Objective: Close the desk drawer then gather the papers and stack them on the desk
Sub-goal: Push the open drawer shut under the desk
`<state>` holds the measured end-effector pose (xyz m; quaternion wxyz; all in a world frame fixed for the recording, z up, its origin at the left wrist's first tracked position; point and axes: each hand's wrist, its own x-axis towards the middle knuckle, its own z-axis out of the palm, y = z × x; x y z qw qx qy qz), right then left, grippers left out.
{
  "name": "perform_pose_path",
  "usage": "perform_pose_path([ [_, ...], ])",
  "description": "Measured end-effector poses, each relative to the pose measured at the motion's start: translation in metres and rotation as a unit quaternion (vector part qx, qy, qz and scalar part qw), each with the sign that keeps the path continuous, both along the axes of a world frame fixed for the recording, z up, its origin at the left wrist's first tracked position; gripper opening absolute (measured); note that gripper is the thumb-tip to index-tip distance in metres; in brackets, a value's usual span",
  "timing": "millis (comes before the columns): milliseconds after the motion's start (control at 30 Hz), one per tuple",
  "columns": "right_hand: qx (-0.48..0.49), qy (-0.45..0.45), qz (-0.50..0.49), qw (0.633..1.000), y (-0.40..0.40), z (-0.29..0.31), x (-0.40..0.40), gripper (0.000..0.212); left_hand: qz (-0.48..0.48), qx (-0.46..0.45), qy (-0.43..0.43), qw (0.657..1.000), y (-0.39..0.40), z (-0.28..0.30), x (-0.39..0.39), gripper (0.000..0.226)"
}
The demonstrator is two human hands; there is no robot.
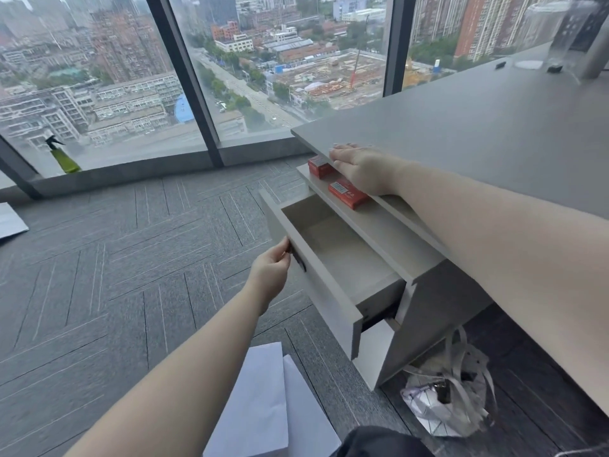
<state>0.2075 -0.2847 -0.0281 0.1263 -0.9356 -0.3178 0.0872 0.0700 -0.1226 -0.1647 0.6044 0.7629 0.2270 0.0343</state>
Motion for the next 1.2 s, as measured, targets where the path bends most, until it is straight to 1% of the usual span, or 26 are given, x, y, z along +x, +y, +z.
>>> perform_pose_path([
  [233, -0.005, -0.019, 0.013, 1.000, 0.000, -0.002, 0.004, 0.052, -0.058, 0.100, 0.021, 0.993, -0.037, 0.001, 0.046, 0.051],
  [333, -0.004, -0.023, 0.016, 1.000, 0.000, -0.003, 0.004, 0.052, -0.067, 0.143, 0.027, 0.987, -0.051, -0.001, 0.063, 0.049],
  [367, -0.005, -0.025, 0.016, 1.000, 0.000, -0.003, 0.004, 0.052, -0.062, 0.147, 0.022, 0.987, -0.053, -0.001, 0.066, 0.047],
  [433, -0.006, -0.024, 0.017, 1.000, -0.001, -0.002, 0.005, 0.052, -0.056, 0.129, 0.014, 0.990, -0.052, -0.002, 0.070, 0.046],
  [500, -0.006, -0.025, 0.018, 1.000, -0.001, -0.002, 0.003, 0.052, -0.073, 0.114, 0.017, 0.991, -0.048, -0.002, 0.069, 0.050],
  [533, -0.005, -0.027, 0.018, 0.999, -0.001, -0.002, 0.003, 0.052, -0.089, 0.126, 0.020, 0.988, -0.046, -0.002, 0.069, 0.052],
  [567, -0.005, -0.026, 0.019, 0.999, -0.001, -0.001, 0.003, 0.052, -0.107, 0.162, 0.024, 0.981, -0.044, -0.002, 0.068, 0.054],
  [600, -0.005, -0.025, 0.021, 0.999, 0.000, -0.001, 0.002, 0.052, -0.122, 0.220, 0.025, 0.968, -0.042, -0.002, 0.067, 0.054],
  [667, -0.005, -0.026, 0.022, 0.999, -0.001, 0.000, 0.000, 0.051, -0.137, 0.328, 0.010, 0.935, -0.040, -0.003, 0.063, 0.054],
  [700, -0.004, -0.027, 0.021, 0.999, -0.002, 0.001, -0.001, 0.051, -0.132, 0.353, 0.004, 0.926, -0.039, -0.005, 0.062, 0.053],
  [900, -0.005, -0.028, 0.018, 0.999, 0.000, 0.001, -0.001, 0.052, -0.057, 0.375, -0.002, 0.925, -0.045, -0.009, 0.074, 0.039],
  [1033, -0.006, -0.031, 0.013, 0.999, 0.000, 0.000, 0.001, 0.052, -0.013, 0.392, -0.021, 0.920, -0.050, -0.014, 0.081, 0.031],
  [1200, -0.004, -0.033, 0.013, 0.999, 0.000, 0.001, 0.000, 0.052, 0.004, 0.345, -0.015, 0.938, -0.047, -0.020, 0.090, 0.030],
])
